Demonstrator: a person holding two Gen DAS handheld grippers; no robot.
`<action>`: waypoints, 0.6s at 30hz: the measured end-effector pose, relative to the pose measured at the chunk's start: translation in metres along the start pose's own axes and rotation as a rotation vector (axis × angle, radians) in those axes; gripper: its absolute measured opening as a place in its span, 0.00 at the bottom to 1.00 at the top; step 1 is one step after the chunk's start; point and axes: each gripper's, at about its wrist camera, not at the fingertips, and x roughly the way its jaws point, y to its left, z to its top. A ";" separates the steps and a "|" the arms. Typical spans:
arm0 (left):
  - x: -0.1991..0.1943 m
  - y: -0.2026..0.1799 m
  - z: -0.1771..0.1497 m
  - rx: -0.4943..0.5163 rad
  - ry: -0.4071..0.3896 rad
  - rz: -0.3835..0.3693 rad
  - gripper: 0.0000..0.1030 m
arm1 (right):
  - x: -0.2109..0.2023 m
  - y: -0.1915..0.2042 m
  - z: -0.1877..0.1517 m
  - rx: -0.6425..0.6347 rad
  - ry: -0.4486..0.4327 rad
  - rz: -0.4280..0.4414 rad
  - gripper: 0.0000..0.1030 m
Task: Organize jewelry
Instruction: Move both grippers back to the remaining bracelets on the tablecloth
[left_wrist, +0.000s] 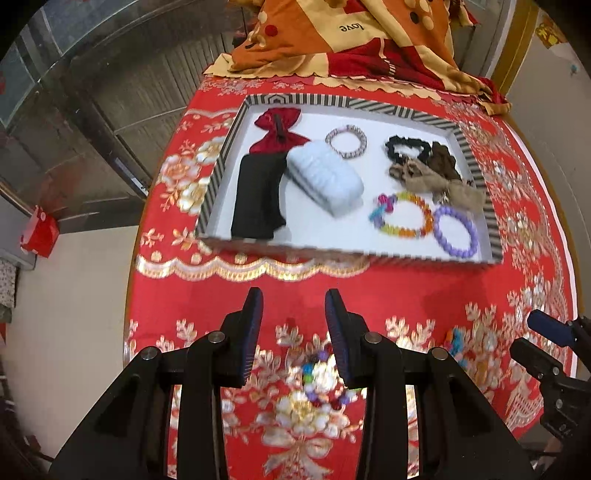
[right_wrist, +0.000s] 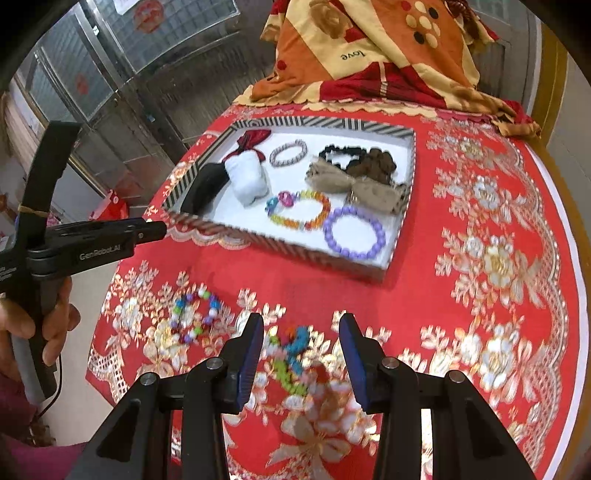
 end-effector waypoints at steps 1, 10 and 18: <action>-0.002 0.000 -0.005 0.000 0.001 -0.002 0.33 | 0.000 0.000 -0.002 0.002 0.001 -0.002 0.39; -0.010 0.001 -0.028 0.004 0.000 -0.012 0.33 | -0.004 0.002 -0.025 0.016 0.010 -0.018 0.40; -0.006 0.023 -0.044 -0.049 0.051 -0.059 0.33 | 0.003 -0.005 -0.043 0.027 0.047 -0.031 0.40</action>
